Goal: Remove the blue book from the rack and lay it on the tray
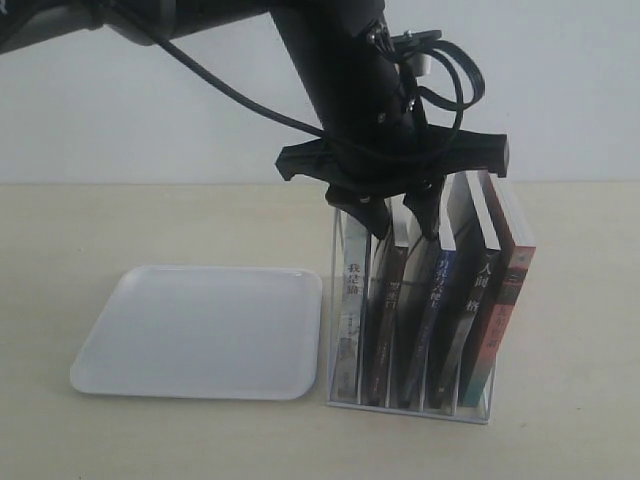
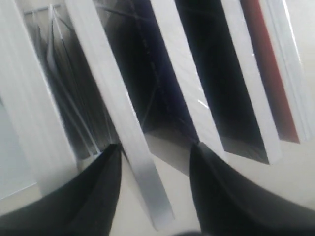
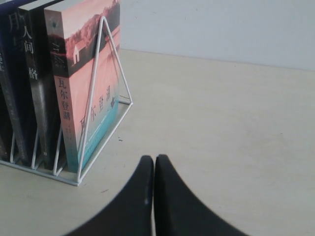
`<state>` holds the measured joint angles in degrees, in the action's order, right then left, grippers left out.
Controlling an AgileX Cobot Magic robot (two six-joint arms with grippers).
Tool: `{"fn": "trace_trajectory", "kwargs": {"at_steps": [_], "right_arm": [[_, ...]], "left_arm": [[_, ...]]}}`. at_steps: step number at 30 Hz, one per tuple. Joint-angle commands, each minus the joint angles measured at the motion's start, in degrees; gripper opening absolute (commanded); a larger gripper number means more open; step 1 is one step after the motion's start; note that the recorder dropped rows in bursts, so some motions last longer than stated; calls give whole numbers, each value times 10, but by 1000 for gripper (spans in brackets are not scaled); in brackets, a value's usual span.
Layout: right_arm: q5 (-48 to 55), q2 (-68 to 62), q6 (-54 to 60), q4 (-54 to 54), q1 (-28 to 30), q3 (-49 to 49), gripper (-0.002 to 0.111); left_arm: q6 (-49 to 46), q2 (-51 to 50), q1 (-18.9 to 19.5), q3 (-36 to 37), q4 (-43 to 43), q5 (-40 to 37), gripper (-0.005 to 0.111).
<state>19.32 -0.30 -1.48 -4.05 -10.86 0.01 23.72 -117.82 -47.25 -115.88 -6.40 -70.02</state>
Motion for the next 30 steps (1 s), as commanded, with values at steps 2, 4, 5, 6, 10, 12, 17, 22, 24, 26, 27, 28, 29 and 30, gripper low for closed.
{"fn": "trace_trajectory", "kwargs": {"at_steps": [2, 4, 5, 6, 10, 12, 17, 22, 24, 26, 27, 28, 29, 30], "right_arm": [[-5, 3, 2, -5, -2, 0, 0], [-5, 3, 2, -5, -2, 0, 0], [-5, 3, 2, -5, -2, 0, 0], [-5, 3, 2, -5, -2, 0, 0], [-5, 3, 2, -5, -3, 0, 0], [-5, 3, 2, -5, -6, 0, 0], [-5, 3, 2, -5, -11, 0, 0], [-5, 3, 2, -5, -11, 0, 0], [-5, 3, 2, -5, -11, 0, 0], [-5, 3, 2, -5, -11, 0, 0], [-5, 3, 2, -5, -11, 0, 0], [-5, 3, 2, -5, -11, 0, 0], [-5, 3, 2, -5, -11, 0, 0], [-5, 3, 2, -5, -11, 0, 0]], "left_arm": [[9, -5, -3, -3, 7, 1, 42], [20, -5, -3, -3, 23, 1, 42], [24, -5, -3, -3, 29, 1, 42], [24, -5, -3, -3, 34, 1, 42], [24, -5, -3, -3, 52, 1, 42], [23, -5, -3, -3, 61, 1, 42], [23, -5, -3, -3, 79, 1, 42], [23, -6, -3, -3, 78, 1, 42], [23, -6, -3, -3, 78, 1, 42], [23, -6, -3, -3, 77, 1, 42], [23, -7, -3, -3, 70, 1, 42], [23, -8, -3, -3, 64, 1, 42], [23, -10, -3, -3, 64, 1, 42], [23, -11, -3, -3, 64, 1, 42]]}}
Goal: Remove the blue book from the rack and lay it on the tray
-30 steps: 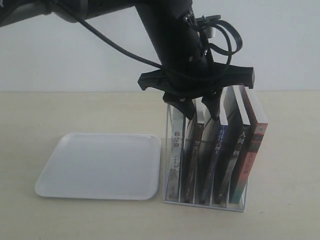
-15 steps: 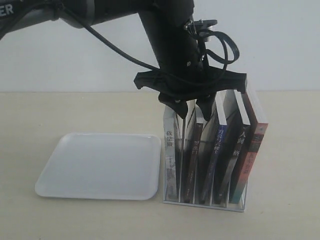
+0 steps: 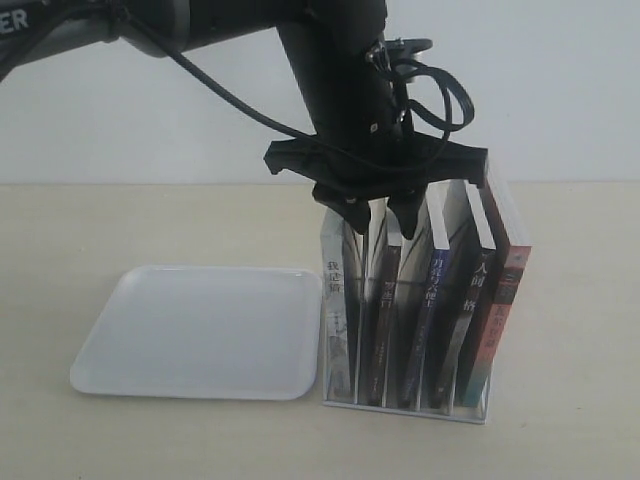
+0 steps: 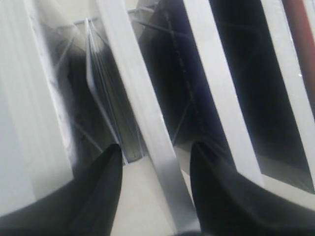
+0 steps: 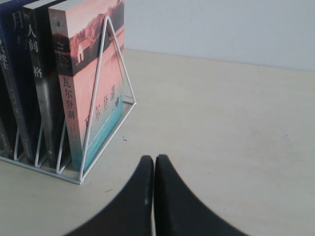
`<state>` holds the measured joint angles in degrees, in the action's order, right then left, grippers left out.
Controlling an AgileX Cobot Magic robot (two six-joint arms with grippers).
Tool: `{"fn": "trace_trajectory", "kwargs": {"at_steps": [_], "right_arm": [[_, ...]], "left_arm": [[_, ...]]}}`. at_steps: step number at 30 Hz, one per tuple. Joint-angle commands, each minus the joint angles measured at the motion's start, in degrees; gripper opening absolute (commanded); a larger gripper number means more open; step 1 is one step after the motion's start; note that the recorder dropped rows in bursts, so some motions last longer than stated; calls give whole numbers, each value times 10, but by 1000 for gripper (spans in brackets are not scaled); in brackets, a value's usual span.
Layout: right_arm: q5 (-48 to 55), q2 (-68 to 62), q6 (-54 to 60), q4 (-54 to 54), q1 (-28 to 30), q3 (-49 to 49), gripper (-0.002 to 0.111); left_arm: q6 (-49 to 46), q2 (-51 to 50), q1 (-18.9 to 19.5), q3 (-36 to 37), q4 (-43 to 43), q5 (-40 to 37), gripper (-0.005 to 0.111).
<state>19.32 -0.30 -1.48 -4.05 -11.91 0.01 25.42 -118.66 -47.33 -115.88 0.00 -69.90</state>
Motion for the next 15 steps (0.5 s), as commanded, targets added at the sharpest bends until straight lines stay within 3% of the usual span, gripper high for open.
{"fn": "trace_trajectory", "kwargs": {"at_steps": [1, 5, 12, 15], "right_arm": [[-5, 3, 2, -5, -1, 0, 0], [-5, 3, 2, -5, -1, 0, 0], [-6, 3, 2, -5, -1, 0, 0], [-8, 3, 2, -5, -1, 0, 0]], "left_arm": [[6, -9, -2, -3, -3, -1, 42], [6, -24, -2, -3, -17, -1, 41], [3, -18, -2, -3, -13, -1, 4], [3, -14, -2, -3, -8, -1, 4]]}}
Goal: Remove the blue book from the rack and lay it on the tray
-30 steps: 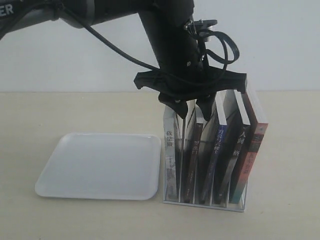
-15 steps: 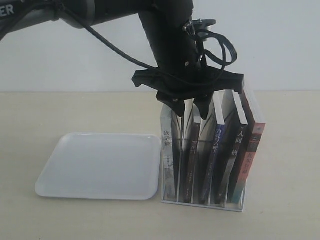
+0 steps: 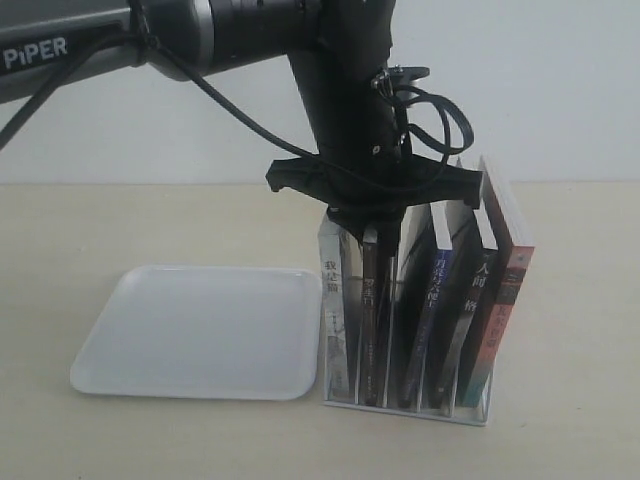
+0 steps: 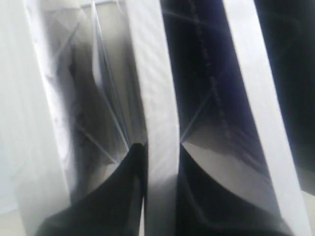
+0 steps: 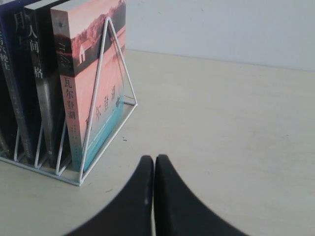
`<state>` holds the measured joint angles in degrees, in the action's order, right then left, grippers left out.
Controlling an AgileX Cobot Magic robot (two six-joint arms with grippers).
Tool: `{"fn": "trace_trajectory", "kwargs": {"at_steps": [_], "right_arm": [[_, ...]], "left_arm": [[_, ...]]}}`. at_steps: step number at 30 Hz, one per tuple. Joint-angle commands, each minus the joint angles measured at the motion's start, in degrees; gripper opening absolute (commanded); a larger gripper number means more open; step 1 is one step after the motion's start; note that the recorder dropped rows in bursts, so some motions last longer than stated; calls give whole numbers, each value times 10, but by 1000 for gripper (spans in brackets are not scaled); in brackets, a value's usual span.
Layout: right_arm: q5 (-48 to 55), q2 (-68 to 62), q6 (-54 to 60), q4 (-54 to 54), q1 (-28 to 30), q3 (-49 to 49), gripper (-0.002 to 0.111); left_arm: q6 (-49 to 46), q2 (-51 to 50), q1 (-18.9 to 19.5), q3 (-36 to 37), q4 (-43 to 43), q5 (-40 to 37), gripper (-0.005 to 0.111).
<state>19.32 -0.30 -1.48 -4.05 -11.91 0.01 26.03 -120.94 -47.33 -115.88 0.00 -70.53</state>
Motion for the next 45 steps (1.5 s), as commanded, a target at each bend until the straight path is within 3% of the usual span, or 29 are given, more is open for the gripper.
{"fn": "trace_trajectory", "kwargs": {"at_steps": [1, 21, 45], "right_arm": [[-8, 3, 2, -5, -1, 0, 0], [-8, 3, 2, -5, -1, 0, 0], [-8, 3, 2, -5, -1, 0, 0]], "left_arm": [[-3, 9, -2, -3, -5, 6, 4], [22, 66, -2, -9, 0, 6, 4], [25, 66, -2, -17, 0, 6, 4]]}}
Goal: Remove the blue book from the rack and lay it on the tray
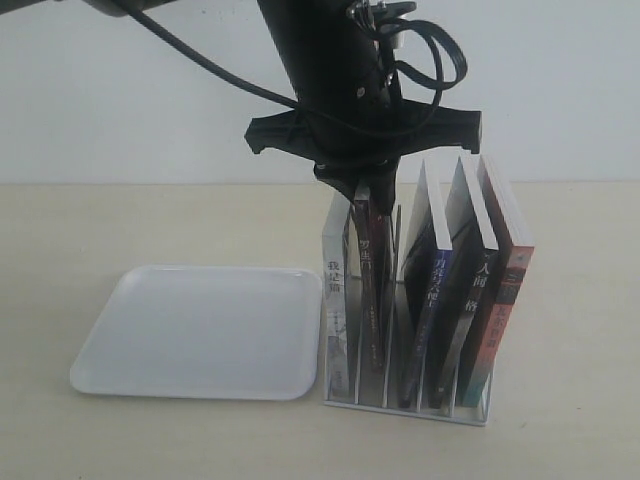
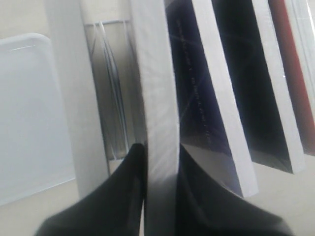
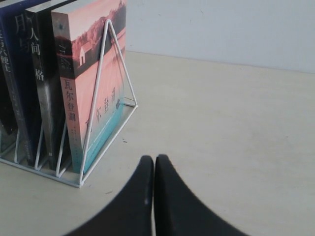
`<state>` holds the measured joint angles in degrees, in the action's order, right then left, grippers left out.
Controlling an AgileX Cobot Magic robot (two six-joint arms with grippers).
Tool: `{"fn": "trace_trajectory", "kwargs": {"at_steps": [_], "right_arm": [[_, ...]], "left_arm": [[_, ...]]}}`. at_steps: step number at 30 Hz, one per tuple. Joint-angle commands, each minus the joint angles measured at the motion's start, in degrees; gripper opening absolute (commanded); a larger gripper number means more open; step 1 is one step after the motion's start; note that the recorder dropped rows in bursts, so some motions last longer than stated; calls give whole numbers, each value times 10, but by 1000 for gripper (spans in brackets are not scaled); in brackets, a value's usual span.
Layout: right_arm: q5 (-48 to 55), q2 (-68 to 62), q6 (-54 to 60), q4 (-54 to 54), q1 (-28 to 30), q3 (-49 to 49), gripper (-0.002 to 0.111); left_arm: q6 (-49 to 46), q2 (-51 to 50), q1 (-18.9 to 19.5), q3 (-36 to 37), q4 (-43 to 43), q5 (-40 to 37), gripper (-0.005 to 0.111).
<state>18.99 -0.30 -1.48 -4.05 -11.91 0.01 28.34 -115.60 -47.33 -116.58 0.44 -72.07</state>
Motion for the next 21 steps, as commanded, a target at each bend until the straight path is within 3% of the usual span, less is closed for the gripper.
{"fn": "trace_trajectory", "kwargs": {"at_steps": [1, 21], "right_arm": [[-5, 3, 2, -5, -1, 0, 0], [-5, 3, 2, -5, -1, 0, 0]], "left_arm": [[1, 12, -2, -11, -9, 21, 4], [-1, -23, -2, -27, -13, 21, 4]]}}
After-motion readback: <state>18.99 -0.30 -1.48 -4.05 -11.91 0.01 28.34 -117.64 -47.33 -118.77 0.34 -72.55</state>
